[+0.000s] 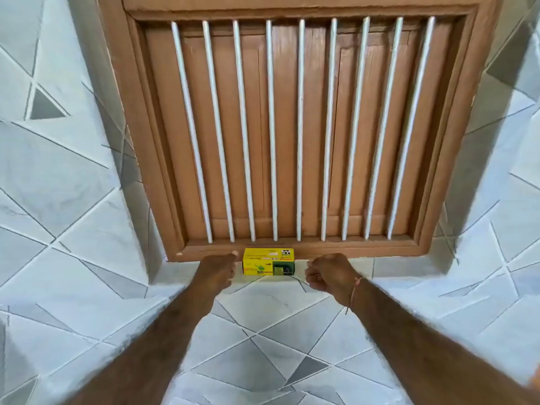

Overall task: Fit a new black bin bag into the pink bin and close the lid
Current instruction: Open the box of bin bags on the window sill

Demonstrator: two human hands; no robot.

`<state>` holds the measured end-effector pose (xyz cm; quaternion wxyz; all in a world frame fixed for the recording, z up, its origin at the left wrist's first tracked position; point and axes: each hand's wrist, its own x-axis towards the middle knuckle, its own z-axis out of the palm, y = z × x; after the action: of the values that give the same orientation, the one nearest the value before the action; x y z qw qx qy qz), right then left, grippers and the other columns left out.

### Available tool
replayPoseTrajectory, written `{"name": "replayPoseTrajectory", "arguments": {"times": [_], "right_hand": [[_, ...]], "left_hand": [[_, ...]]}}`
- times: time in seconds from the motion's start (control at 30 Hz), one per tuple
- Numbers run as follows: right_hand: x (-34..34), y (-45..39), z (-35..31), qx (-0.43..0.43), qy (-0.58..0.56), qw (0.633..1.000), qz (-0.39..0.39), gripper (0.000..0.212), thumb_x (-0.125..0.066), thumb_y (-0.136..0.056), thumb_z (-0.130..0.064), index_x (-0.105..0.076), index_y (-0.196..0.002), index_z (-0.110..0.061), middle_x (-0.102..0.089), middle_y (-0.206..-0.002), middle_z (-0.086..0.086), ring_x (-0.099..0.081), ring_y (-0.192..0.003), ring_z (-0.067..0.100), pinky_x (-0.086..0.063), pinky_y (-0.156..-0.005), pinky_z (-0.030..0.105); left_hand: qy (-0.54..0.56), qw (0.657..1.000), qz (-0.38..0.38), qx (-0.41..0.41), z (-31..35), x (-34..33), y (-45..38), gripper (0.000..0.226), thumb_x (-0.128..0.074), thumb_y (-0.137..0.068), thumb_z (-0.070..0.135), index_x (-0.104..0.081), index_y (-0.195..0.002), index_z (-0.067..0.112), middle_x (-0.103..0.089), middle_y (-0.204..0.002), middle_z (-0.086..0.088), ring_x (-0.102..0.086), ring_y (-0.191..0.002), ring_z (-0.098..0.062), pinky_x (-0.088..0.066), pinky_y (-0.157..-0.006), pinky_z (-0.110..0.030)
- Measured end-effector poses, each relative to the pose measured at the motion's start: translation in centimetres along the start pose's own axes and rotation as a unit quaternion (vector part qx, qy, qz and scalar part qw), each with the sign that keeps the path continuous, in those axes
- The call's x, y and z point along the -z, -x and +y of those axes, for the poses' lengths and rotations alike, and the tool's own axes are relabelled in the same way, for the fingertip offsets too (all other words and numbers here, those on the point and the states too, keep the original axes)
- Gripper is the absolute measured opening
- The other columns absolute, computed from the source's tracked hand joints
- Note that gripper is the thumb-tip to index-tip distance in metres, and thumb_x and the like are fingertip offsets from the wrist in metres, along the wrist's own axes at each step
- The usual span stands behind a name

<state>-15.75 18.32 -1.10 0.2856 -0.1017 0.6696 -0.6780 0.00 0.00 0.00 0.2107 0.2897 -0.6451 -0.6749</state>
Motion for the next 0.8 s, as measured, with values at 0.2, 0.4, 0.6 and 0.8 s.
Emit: {"name": "replayPoseTrajectory", "arguments": {"times": [0.2, 0.4, 0.6, 0.8], "right_hand": [[-2.5, -6.3, -0.4, -0.041, 0.097, 0.988, 0.113, 0.012, -0.055, -0.081, 0.010, -0.062, -0.073, 0.005, -0.053, -0.060, 0.014, -0.047, -0.043, 0.019, -0.036, -0.034, 0.015], [-3.6, -8.9, -0.1, -0.095, 0.121, 0.986, 0.068, 0.028, -0.054, -0.087, 0.001, -0.057, -0.061, -0.008, -0.041, -0.053, 0.005, -0.033, -0.039, 0.010, -0.021, -0.036, 0.013], [-2.7, -10.6, -0.4, -0.124, 0.112, 0.986, 0.002, 0.021, -0.053, -0.090, -0.002, -0.068, -0.076, -0.006, -0.055, -0.053, 0.003, -0.037, -0.047, 0.010, -0.021, -0.037, 0.016], [-1.6, -10.8, -0.3, -0.123, 0.088, 0.986, -0.067, 0.018, -0.054, -0.092, -0.005, -0.072, -0.096, -0.002, -0.075, -0.083, 0.010, -0.069, -0.062, 0.016, -0.050, -0.055, 0.025]], "left_hand": [[-0.038, 0.998, 0.025, 0.039, -1.4, 0.5, -7.5, 0.016, -0.057, -0.094, 0.025, -0.058, -0.081, 0.016, -0.059, -0.078, -0.004, -0.055, -0.063, -0.020, -0.039, -0.057, -0.025], [-0.124, 0.992, 0.013, 0.034, -2.3, 0.2, -11.5, 0.024, -0.064, -0.087, 0.021, -0.067, -0.068, 0.007, -0.064, -0.070, -0.014, -0.059, -0.063, -0.026, -0.046, -0.062, -0.029], [-0.174, 0.984, -0.008, 0.028, -2.6, 0.2, -12.5, 0.017, -0.072, -0.083, 0.019, -0.073, -0.068, 0.011, -0.073, -0.080, -0.018, -0.070, -0.081, -0.036, -0.057, -0.082, -0.050], [-0.162, 0.986, 0.015, 0.043, -2.3, -0.6, -11.9, 0.014, -0.068, -0.087, 0.016, -0.071, -0.074, 0.012, -0.070, -0.083, -0.016, -0.066, -0.071, -0.024, -0.057, -0.067, -0.035]]}}
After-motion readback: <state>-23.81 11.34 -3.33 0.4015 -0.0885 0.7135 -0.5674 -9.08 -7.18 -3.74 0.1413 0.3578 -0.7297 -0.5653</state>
